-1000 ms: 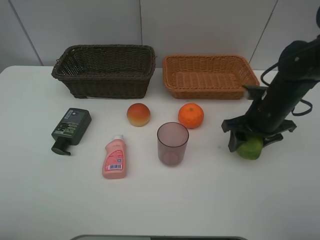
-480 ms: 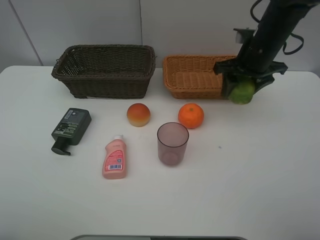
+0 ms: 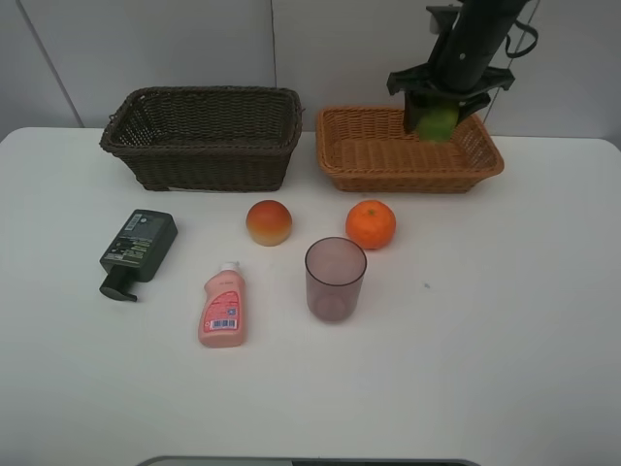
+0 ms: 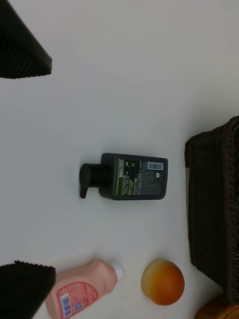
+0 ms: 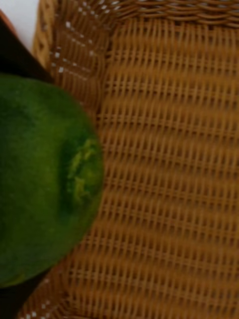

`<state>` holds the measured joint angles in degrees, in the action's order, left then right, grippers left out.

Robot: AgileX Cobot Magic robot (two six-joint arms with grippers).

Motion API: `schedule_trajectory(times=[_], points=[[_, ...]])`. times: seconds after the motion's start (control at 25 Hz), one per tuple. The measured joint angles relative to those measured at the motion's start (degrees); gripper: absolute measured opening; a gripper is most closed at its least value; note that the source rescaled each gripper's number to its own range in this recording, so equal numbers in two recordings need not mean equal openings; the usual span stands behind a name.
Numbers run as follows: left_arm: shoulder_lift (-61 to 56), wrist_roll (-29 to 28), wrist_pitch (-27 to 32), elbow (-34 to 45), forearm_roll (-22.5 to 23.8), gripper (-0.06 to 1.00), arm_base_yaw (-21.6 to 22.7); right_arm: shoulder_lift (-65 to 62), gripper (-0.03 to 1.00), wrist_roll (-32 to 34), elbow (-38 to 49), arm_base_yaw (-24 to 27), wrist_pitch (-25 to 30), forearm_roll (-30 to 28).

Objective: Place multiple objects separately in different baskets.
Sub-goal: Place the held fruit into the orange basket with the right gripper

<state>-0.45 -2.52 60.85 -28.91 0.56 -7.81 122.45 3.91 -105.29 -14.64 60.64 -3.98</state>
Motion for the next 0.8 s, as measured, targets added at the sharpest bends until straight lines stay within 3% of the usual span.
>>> schedule_trajectory(times=[0.44, 0.8], points=[[0.0, 0.0, 0.0, 0.0, 0.0, 0.84, 0.0, 6.8, 0.63, 2.3, -0.4, 0.0, -16.5, -1.7], [0.0, 0.0, 0.0, 0.0, 0.0, 0.84, 0.0, 11.4, 0.63, 2.5, -0.4, 0.0, -20.9, -2.8]])
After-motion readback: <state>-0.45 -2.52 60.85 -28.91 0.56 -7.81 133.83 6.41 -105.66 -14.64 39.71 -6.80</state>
